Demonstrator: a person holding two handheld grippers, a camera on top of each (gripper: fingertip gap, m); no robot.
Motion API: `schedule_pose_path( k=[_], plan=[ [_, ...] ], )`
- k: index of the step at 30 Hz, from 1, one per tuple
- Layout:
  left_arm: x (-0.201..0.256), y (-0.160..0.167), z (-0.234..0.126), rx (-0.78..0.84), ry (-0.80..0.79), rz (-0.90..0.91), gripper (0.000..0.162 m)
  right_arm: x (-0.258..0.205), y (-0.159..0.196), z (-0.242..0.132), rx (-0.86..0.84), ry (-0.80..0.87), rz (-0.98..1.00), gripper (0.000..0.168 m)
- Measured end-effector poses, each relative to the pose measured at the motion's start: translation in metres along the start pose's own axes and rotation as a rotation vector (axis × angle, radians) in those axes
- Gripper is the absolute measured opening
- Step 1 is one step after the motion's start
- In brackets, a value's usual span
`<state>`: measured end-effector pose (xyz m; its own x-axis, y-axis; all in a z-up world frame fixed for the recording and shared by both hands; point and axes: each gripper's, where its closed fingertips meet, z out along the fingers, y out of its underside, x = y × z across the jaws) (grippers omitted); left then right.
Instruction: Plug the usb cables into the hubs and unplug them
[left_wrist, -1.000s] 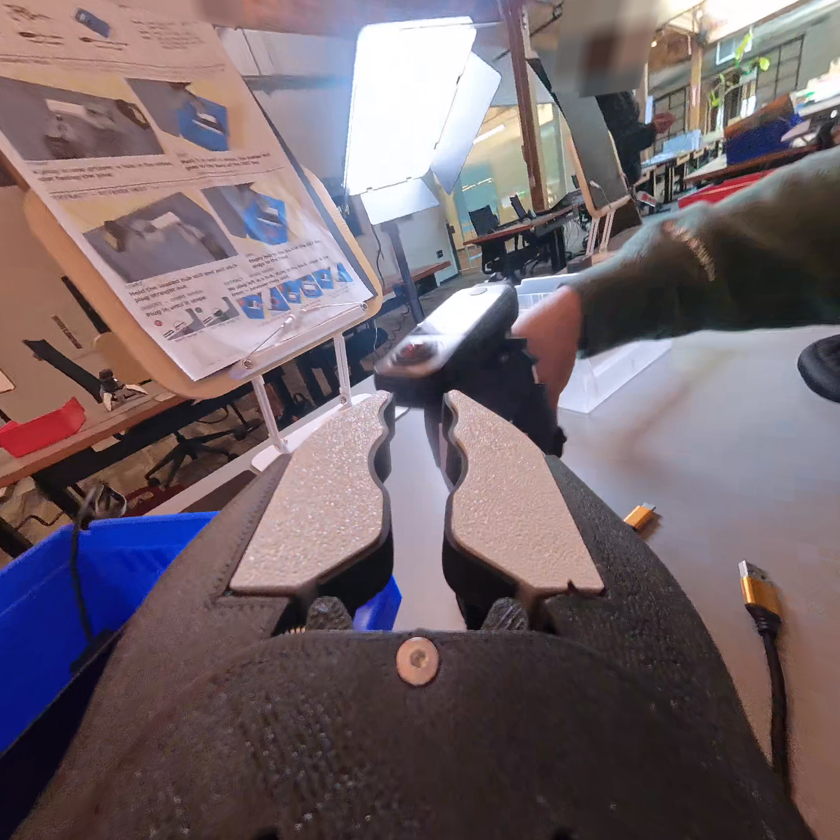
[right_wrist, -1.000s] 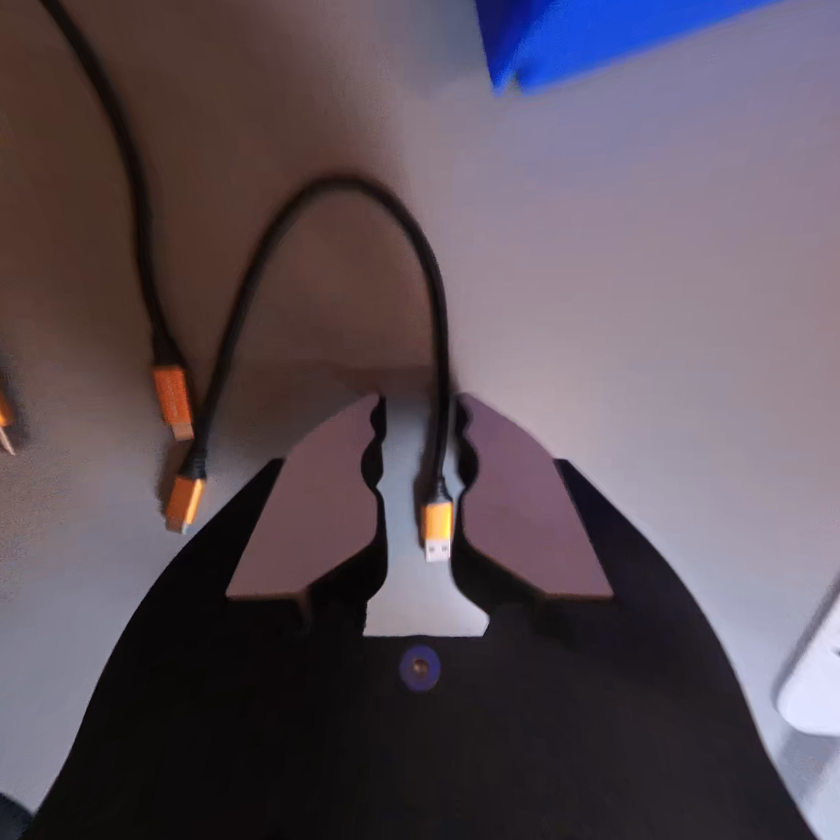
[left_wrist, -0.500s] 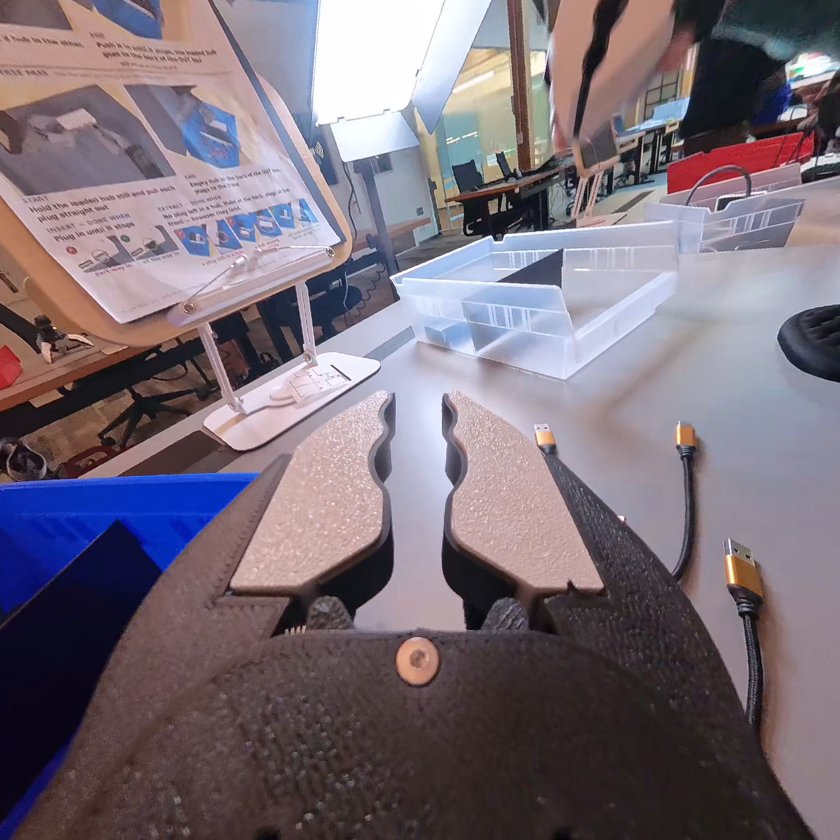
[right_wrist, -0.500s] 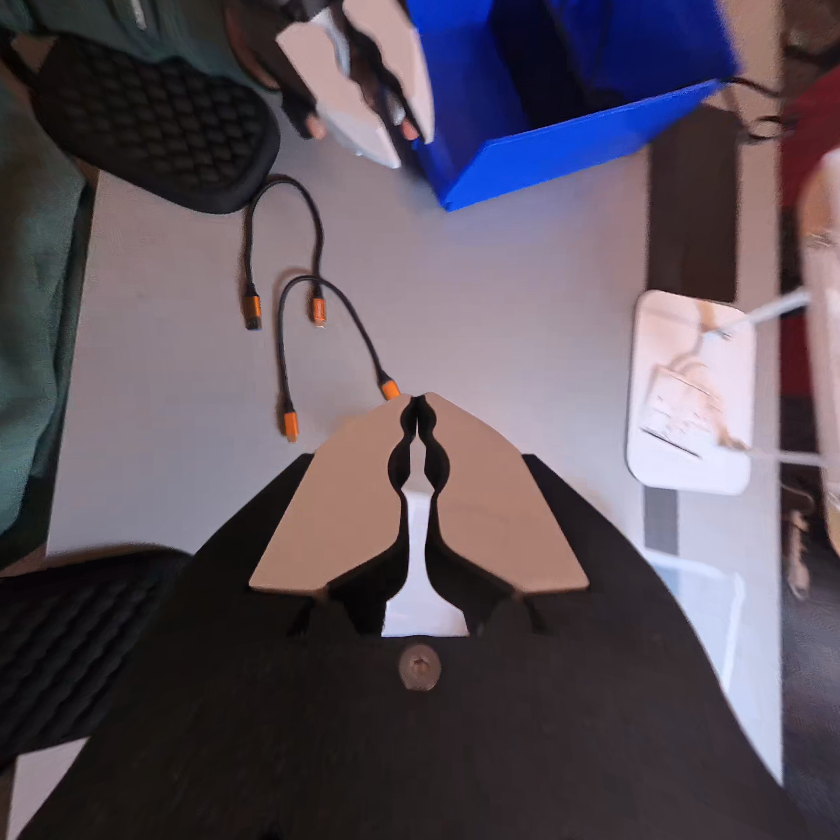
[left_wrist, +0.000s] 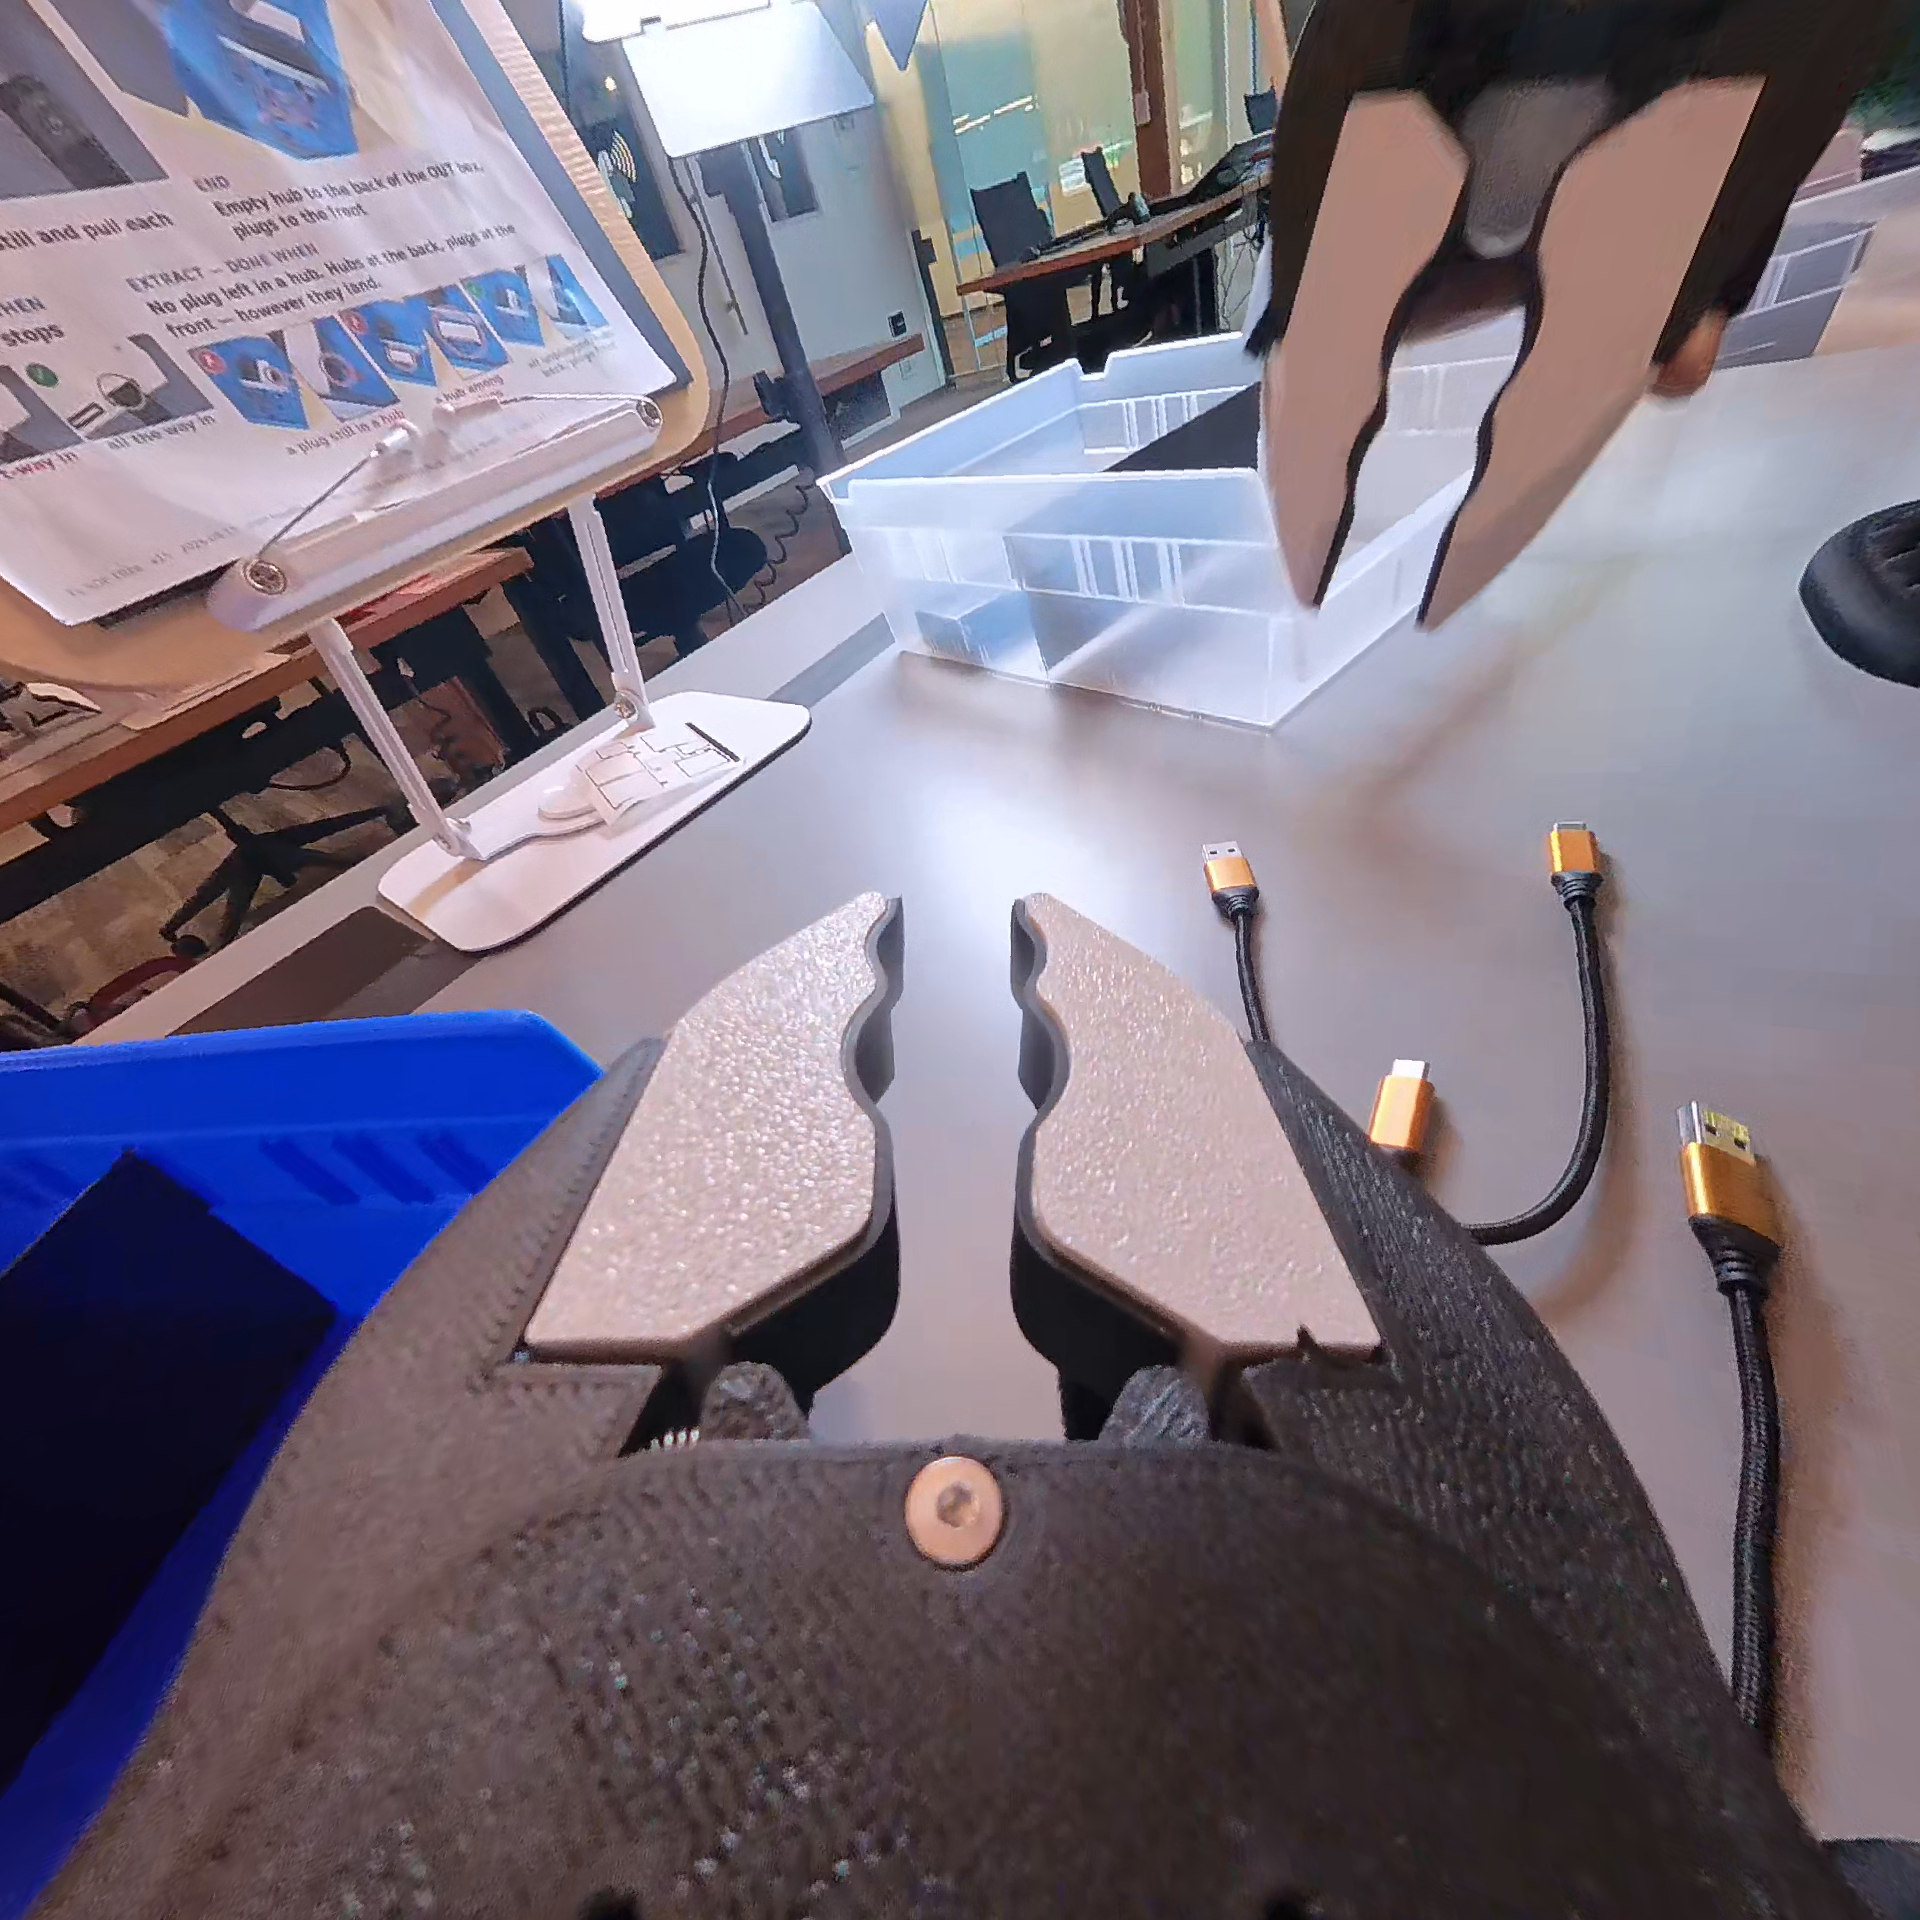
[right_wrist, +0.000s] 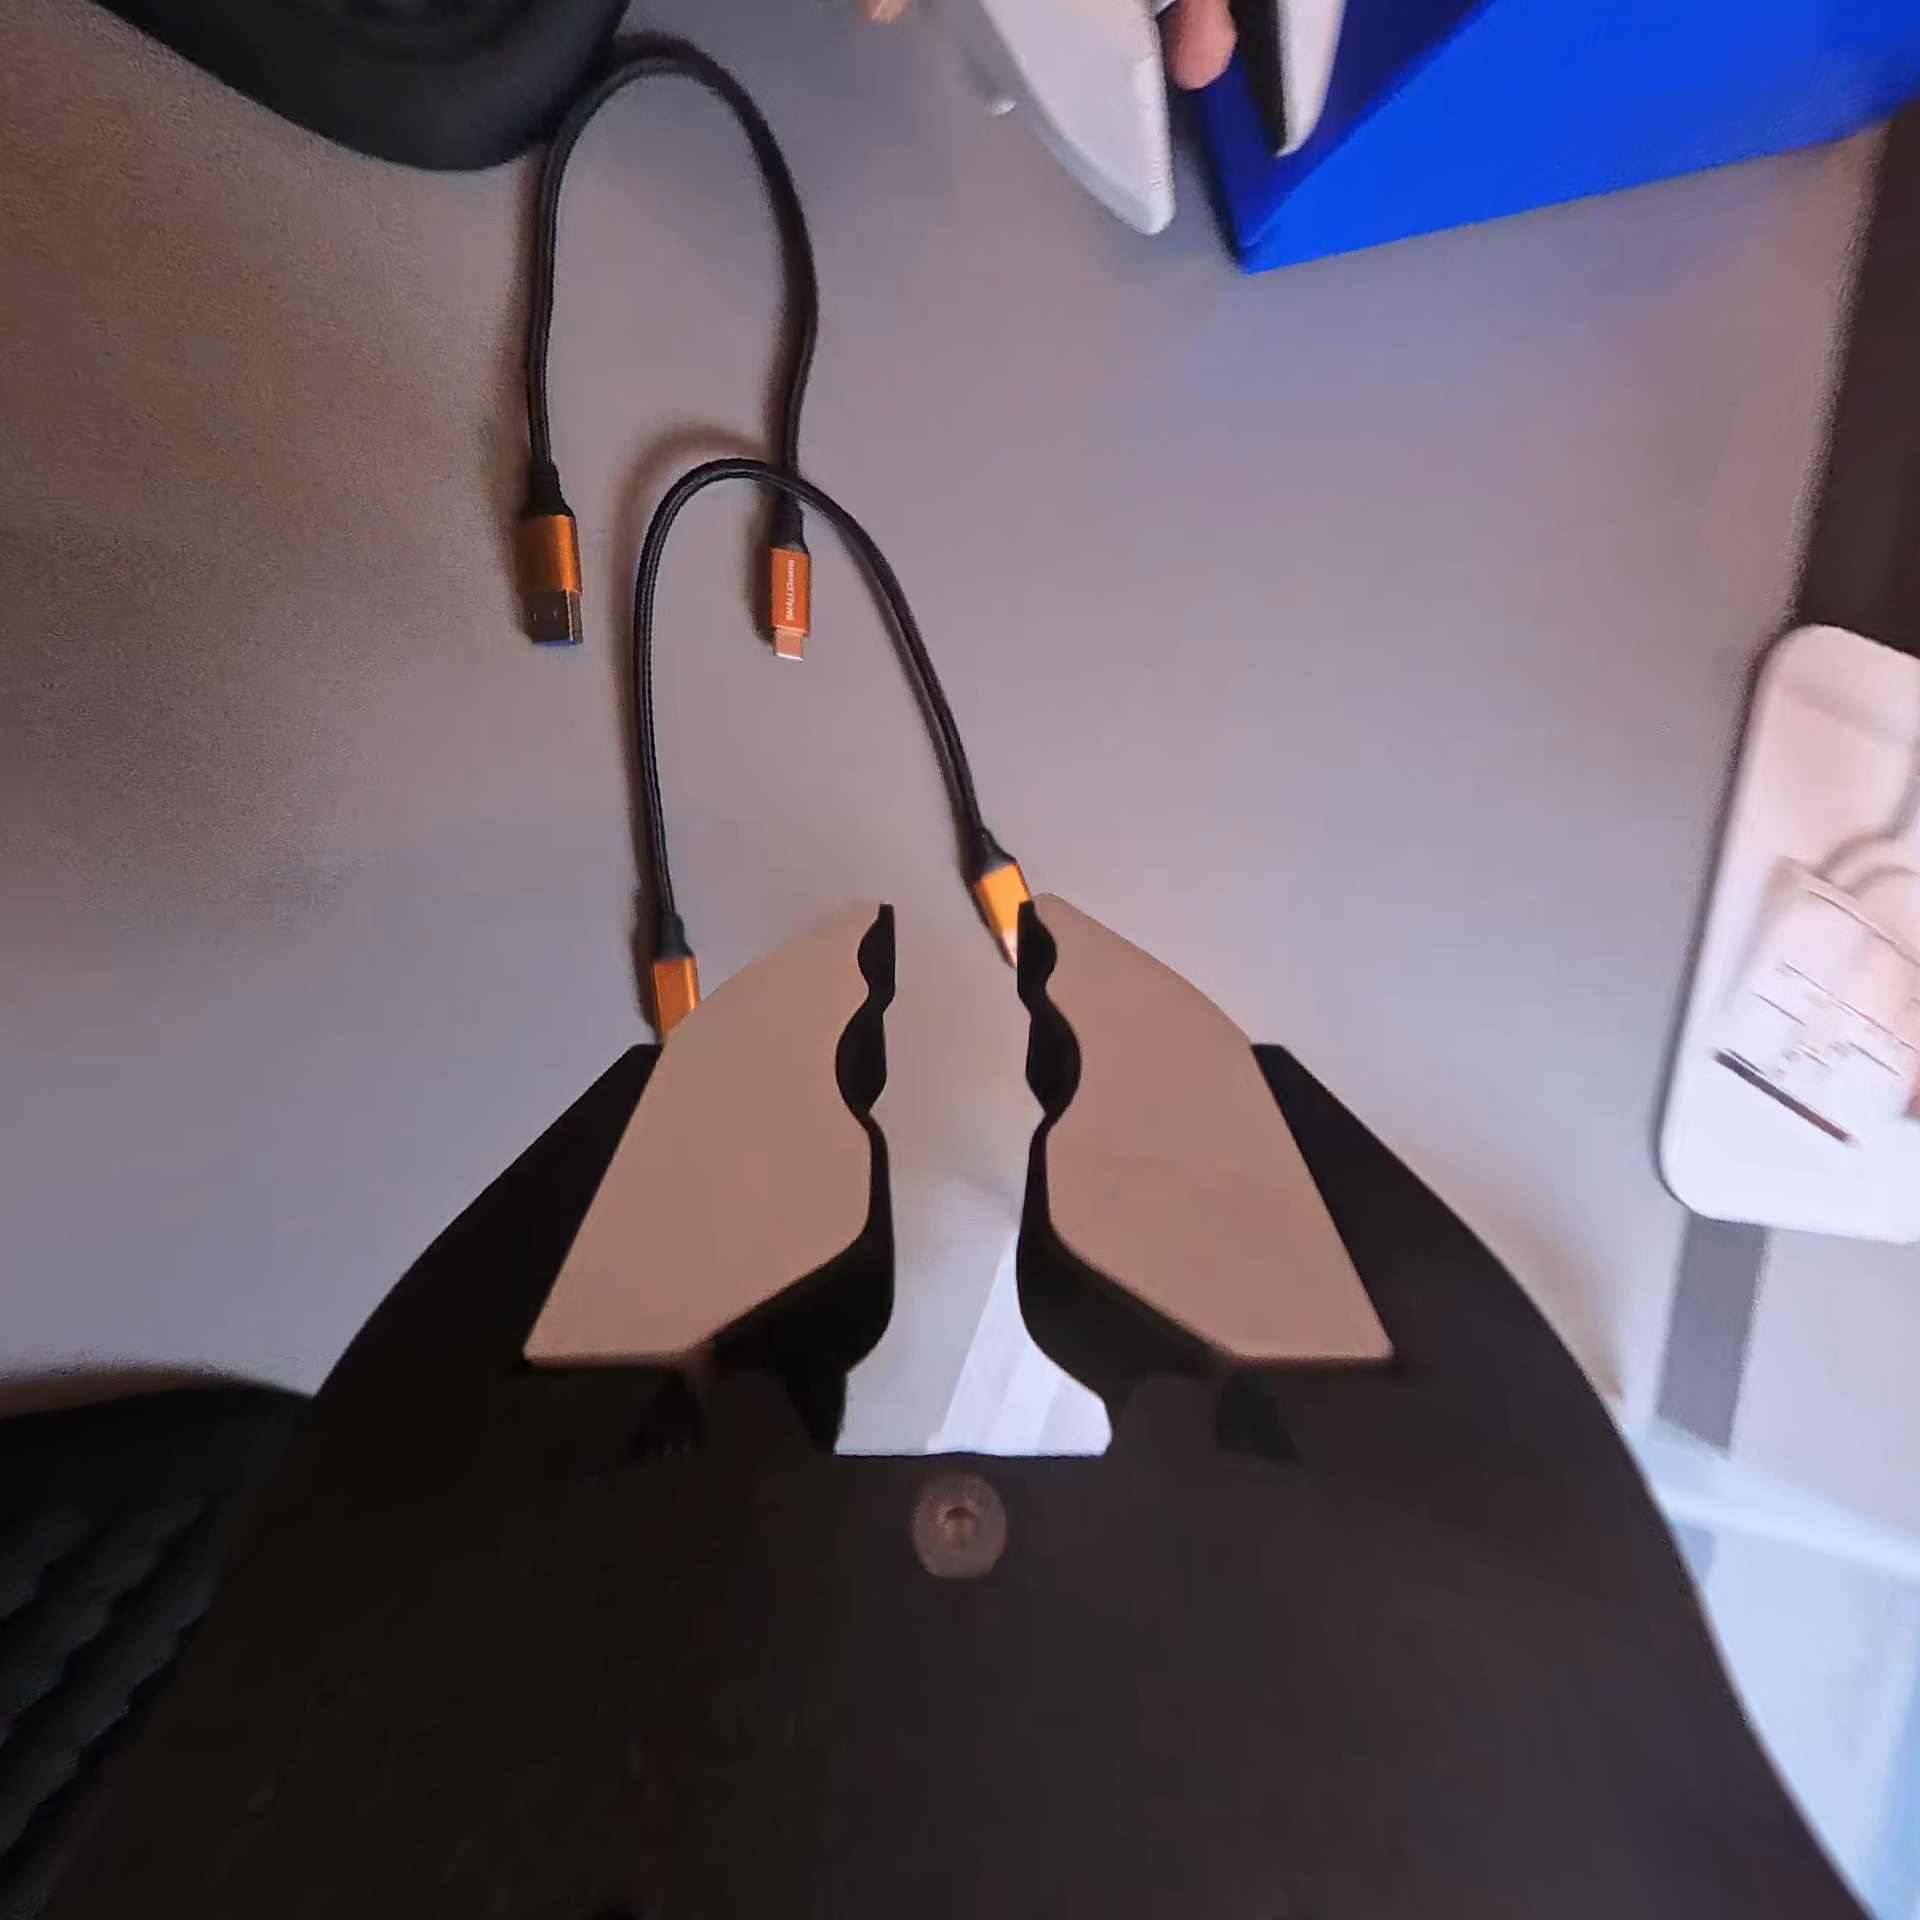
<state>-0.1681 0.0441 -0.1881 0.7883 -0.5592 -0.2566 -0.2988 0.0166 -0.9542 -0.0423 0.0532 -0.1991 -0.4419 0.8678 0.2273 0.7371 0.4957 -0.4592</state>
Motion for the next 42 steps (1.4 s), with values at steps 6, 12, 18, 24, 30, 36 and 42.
schedule_pose_path(
  k=[6, 12, 18, 24, 30, 36, 42],
  plan=[
    [-0.001, 0.006, 0.001, -0.018, 0.003, 0.002, 0.019, -0.001, 0.003, 0.077, -0.197, -0.144, -0.049, 0.029],
    [0.003, 0.008, 0.003, -0.028, 0.024, 0.013, 0.019, -0.009, 0.007, 0.09, -0.246, -0.259, -0.04, 0.005],
    [0.003, 0.002, 0.0, -0.005, 0.022, 0.0, 0.018, -0.005, -0.019, -0.027, -0.062, -0.205, -0.009, 0.004],
    [0.007, 0.005, 0.003, -0.018, 0.033, -0.004, 0.017, 0.041, 0.036, -0.153, -0.143, 0.026, 0.177, 0.004],
    [0.007, 0.01, 0.004, -0.038, 0.035, -0.015, 0.017, 0.089, 0.128, -0.175, -0.292, 0.224, 0.356, 0.004],
    [0.007, 0.013, 0.005, -0.045, 0.043, -0.028, 0.016, 0.103, 0.187, -0.117, -0.401, 0.287, 0.395, 0.034],
    [0.005, 0.015, 0.005, -0.053, 0.039, -0.033, 0.017, 0.081, 0.059, -0.088, 0.015, 0.262, 0.229, 0.03]
  ],
)
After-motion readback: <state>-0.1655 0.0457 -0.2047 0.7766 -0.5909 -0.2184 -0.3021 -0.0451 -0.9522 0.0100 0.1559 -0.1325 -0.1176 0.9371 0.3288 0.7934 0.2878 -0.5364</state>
